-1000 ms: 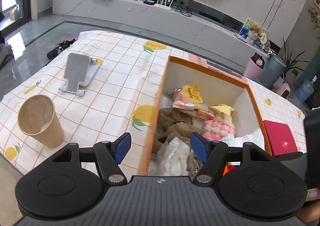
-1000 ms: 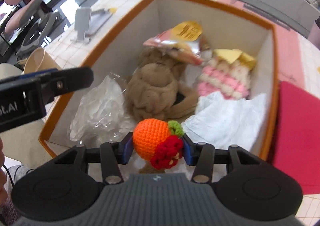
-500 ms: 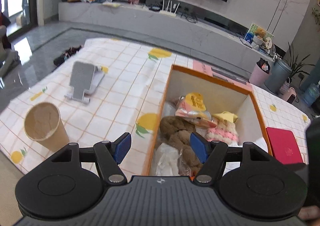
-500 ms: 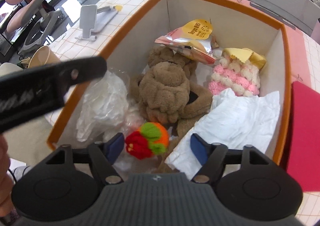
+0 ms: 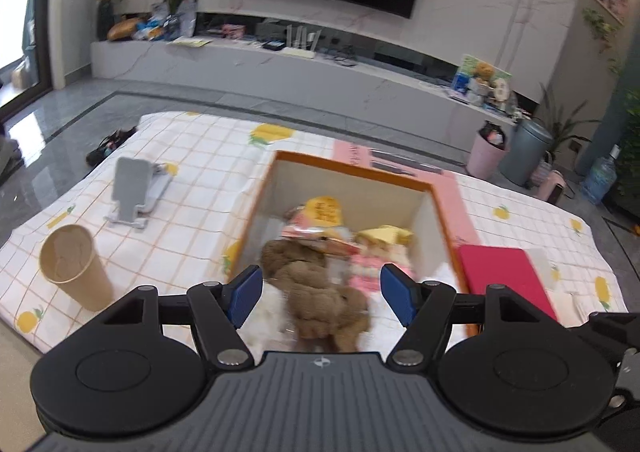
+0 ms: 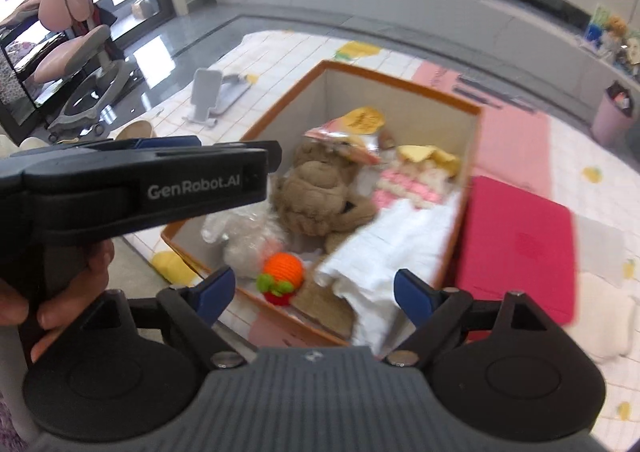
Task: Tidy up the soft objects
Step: 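Move both grippers back toward the cream towel and white mesh bag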
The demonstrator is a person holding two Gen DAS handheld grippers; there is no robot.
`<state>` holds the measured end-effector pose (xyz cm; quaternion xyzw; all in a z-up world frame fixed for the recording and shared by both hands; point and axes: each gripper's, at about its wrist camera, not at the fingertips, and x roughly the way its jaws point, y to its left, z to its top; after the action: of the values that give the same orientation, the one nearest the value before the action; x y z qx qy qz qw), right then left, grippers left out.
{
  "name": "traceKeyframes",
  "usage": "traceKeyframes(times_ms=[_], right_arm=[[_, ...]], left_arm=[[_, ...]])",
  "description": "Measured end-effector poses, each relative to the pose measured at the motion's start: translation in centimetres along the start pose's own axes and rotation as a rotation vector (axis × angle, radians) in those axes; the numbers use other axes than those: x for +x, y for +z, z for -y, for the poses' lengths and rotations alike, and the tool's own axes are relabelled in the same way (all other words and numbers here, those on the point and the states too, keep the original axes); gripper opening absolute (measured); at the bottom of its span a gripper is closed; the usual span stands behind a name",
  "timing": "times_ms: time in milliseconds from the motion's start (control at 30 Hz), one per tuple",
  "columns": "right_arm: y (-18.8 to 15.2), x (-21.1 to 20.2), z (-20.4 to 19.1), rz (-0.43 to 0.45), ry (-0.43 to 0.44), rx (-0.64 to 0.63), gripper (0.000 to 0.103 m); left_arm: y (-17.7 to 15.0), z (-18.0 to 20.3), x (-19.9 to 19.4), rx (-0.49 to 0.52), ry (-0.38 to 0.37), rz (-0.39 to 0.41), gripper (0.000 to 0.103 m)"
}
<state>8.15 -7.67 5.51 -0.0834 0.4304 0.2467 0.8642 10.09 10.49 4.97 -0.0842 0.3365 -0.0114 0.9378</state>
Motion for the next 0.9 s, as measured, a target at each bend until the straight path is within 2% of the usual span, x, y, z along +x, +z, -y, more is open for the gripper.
traceKeyframes(times_ms=[233, 400, 567, 767, 900], right_arm=[[-4.9, -4.1, 6.9, 0.027, -0.102, 0.106, 0.090], [-8.3, -4.7, 14.5, 0.018, -0.228, 0.281, 0.093], [-9.5, -1.7, 20.5, 0.021, -0.402, 0.383, 0.097], [-7.8, 4.3, 26.1, -0.004, -0.455, 0.431, 0.100], [-6.9, 7.7, 28.5, -0.028, -0.440, 0.425, 0.100]], left_arm=[[-2.6, 5.4, -1.5, 0.052, -0.114, 0.008, 0.079], [-3.7, 10.2, -0.9, 0.116, -0.196, -0.026, 0.080], [-3.3, 14.6, 0.7, 0.174, -0.238, -0.036, 0.080], [-1.4, 20.0, 5.7, 0.231, -0.244, -0.123, 0.080], [-0.3, 22.9, 9.4, 0.267, -0.172, -0.145, 0.080]])
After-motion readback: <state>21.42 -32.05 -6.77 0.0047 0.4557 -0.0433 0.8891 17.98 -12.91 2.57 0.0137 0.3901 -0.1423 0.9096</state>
